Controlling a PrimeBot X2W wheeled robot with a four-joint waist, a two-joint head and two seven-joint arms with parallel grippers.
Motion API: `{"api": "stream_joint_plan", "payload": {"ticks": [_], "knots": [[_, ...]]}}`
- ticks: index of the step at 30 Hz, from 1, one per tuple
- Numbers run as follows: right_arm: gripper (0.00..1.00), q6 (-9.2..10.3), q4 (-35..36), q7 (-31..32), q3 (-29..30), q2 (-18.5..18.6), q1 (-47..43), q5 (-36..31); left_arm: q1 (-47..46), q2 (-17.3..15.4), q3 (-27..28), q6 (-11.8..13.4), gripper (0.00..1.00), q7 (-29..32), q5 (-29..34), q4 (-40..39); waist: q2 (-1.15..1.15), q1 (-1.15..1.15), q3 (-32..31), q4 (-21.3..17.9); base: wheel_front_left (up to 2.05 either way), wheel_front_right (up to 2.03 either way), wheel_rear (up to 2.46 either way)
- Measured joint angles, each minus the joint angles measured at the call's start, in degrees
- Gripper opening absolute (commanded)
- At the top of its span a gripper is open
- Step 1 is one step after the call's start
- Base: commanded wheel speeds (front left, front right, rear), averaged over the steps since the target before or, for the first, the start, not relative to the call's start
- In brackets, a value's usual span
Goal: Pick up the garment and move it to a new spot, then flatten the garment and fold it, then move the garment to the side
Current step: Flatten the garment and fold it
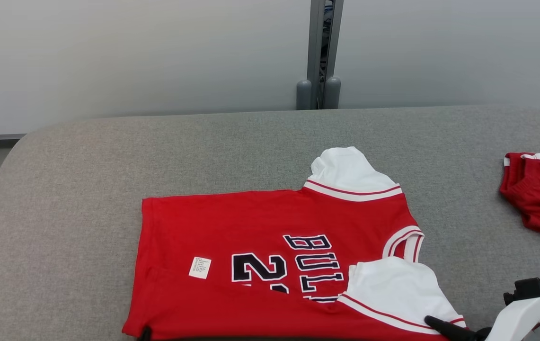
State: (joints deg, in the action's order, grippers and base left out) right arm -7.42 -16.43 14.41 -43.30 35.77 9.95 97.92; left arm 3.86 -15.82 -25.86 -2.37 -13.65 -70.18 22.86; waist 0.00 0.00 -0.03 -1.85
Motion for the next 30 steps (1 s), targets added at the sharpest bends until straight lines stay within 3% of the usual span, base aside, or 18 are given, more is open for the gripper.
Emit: {"api": "stream_joint_plan", "payload": {"ticks": [10, 11, 12, 13, 14, 16, 17, 24, 30], "knots": [[0.0, 0.0, -1.1, -3.0, -1.99, 0.7, 0.1, 1.4, 3.17, 0.04, -0.32, 2.71, 0.0, 0.09, -0.07, -4.1, 0.0, 0.0, -0.09, 0.28, 0.0, 0.0, 0.0], [0.1, 0.0, -1.56, -3.47, -2.07, 0.71, 0.19, 1.54, 3.25, 0.03, -0.34, 2.82, 0.0, 0.1, -0.07, -4.21, 0.0, 0.0, -0.14, 0.31, 0.0, 0.0, 0.0], [0.47, 0.0, -1.88, -3.81, -2.31, 0.71, 0.38, 1.66, 3.33, 0.03, -0.36, 2.97, 0.0, 0.1, -0.07, -4.26, 0.0, 0.0, -0.18, 0.33, 0.0, 0.0, 0.0], [1.0, 0.0, -2.14, -3.9, -2.66, 0.7, 0.59, 1.71, 3.38, 0.03, -0.35, 3.07, 0.0, 0.09, -0.05, -4.26, 0.0, 0.0, -0.22, 0.33, 0.0, 0.0, 0.0], [1.0, 0.0, -2.46, -4.1, -2.99, 0.68, 0.79, 1.77, 3.38, 0.03, -0.31, 3.27, 0.0, 0.09, -0.05, -4.25, 0.0, 0.0, -0.26, 0.3, 0.0, 0.0, 0.0], [1.0, 0.0, -3.32, -4.72, -3.23, 0.67, 1.01, 2.55, 3.38, 0.07, -0.12, 3.45, 0.53, 0.09, -0.11, -4.16, 0.0, 0.0, -0.35, 0.22, 0.0, 0.0, 0.0], [1.0, 0.0, -3.72, -5.2, -3.22, 0.67, 1.07, 3.16, 3.42, 0.1, 0.0, 3.58, 1.0, 0.09, -0.27, -4.05, 0.0, 0.0, -0.4, 0.14, 0.0, 0.0, 0.0], [1.0, 0.0, -4.11, -7.88, -3.92, 2.67, 3.07, 4.1, 3.86, -0.35, 1.52, 4.72, 1.0, -0.2, -0.34, -3.75, 0.0, 0.0, -0.45, -0.59, 0.0, 0.0, 0.0], [1.0, 0.0, -3.69, -14.1, -2.88, 4.08, 6.4, 2.85, 1.4, -2.01, 4.75, 5.97, 1.0, -1.09, 4.17, -4.54, 0.0, 0.0, -0.36, -0.67, 0.0, 0.0, 0.0]]}}
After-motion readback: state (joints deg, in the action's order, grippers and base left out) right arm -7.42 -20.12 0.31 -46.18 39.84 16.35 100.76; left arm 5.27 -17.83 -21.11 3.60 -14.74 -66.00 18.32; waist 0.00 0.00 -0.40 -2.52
